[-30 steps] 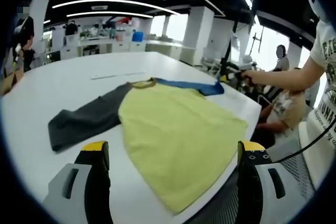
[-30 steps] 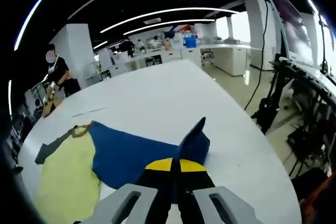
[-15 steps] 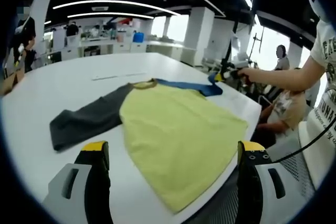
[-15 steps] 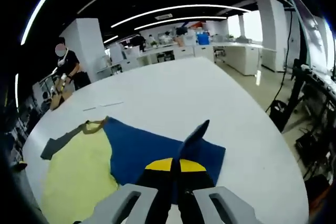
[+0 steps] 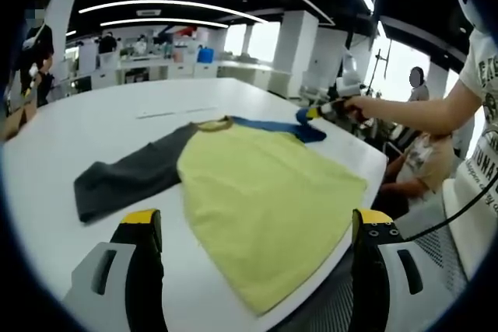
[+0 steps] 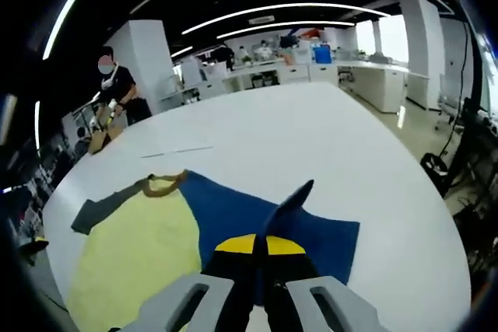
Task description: Fold the garment on the visible template until the final outline fits inside the template.
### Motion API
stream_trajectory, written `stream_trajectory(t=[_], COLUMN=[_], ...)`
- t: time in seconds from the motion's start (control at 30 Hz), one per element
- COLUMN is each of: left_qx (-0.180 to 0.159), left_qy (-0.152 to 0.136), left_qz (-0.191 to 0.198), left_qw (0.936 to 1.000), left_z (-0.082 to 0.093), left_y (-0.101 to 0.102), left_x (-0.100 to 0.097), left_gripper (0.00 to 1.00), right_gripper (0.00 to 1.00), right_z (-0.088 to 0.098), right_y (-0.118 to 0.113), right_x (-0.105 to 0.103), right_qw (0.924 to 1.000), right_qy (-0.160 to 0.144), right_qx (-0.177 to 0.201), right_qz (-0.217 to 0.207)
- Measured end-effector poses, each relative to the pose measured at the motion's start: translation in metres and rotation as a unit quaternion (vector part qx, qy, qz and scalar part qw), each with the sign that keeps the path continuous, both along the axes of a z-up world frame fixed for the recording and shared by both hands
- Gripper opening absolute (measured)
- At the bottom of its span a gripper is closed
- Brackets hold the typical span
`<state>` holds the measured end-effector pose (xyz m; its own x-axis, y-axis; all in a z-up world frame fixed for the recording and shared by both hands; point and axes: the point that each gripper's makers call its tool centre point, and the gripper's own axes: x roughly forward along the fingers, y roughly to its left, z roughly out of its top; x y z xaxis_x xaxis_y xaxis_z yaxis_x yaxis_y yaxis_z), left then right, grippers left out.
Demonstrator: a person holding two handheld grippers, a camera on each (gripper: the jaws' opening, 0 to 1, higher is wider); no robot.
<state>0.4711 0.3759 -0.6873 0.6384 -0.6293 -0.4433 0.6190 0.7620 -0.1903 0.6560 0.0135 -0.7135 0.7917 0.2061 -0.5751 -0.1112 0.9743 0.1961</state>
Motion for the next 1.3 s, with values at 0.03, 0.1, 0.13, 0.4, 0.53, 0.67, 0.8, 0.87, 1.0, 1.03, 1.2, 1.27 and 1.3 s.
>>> stream_trajectory(t=[0.03, 0.1, 0.13, 0.4, 0.53, 0.67, 0.8, 0.87, 1.0, 1.03, 1.2, 1.27, 1.3], left_qx=[0.0, 0.0, 0.0, 0.004, 0.003, 0.001, 0.005, 0.01, 0.012, 0.012, 0.012, 0.01, 0.01], left_qy=[0.0, -0.001, 0.0, 0.0, -0.002, -0.002, 0.0, 0.002, 0.001, 0.002, 0.004, 0.003, 0.003], left_qz=[0.0, 0.0, 0.001, 0.001, 0.001, 0.002, 0.003, 0.006, 0.004, 0.004, 0.009, 0.01, 0.01], left_qw=[1.0, 1.0, 1.0, 1.0, 1.0, 1.0, 1.0, 0.9999, 0.9999, 0.9999, 0.9999, 0.9999, 0.9999], left_z=[0.0, 0.001, 0.001, -0.002, -0.004, -0.003, -0.003, -0.004, -0.006, -0.007, -0.009, -0.009, -0.009], left_y=[0.0, -0.001, -0.001, 0.004, 0.007, 0.007, 0.005, 0.006, 0.007, 0.008, 0.011, 0.012, 0.012], left_x=[0.0, 0.0, 0.0, 0.001, 0.003, 0.002, 0.001, 0.001, 0.0, 0.0, 0.0, 0.0, 0.0], left_gripper=[0.99, 0.99, 0.99, 0.99, 0.99, 0.99, 0.99, 0.99, 0.99, 0.99, 0.99, 0.99, 0.99], right_gripper=[0.0, 0.0, 0.0, 0.0, 0.0, 0.0, 0.0, 0.0, 0.0, 0.0, 0.0, 0.0, 0.0], right_z=[0.0, -0.001, -0.002, -0.003, -0.001, 0.003, 0.008, 0.007, 0.004, 0.003, -0.002, -0.004, -0.004], right_y=[-0.001, -0.001, 0.003, 0.036, 0.049, 0.066, 0.088, 0.099, 0.113, 0.116, 0.127, 0.132, 0.135], right_x=[0.002, 0.005, 0.007, 0.015, 0.019, 0.016, 0.009, 0.007, 0.014, 0.019, 0.033, 0.038, 0.04], right_qw=[1.0, 0.9999, 0.9999, 0.9994, 0.999, 0.9986, 0.9983, 0.9979, 0.9973, 0.9971, 0.9957, 0.995, 0.9948], right_qy=[0.001, 0.001, 0.003, 0.006, 0.005, 0.003, 0.001, 0.003, 0.007, 0.007, 0.01, 0.01, 0.009], right_qx=[0.002, 0.003, 0.004, 0.01, 0.011, 0.018, 0.021, 0.019, 0.021, 0.021, 0.012, 0.006, 0.005], right_qz=[0.005, 0.009, 0.013, 0.034, 0.043, 0.049, 0.054, 0.061, 0.07, 0.073, 0.092, 0.099, 0.102])
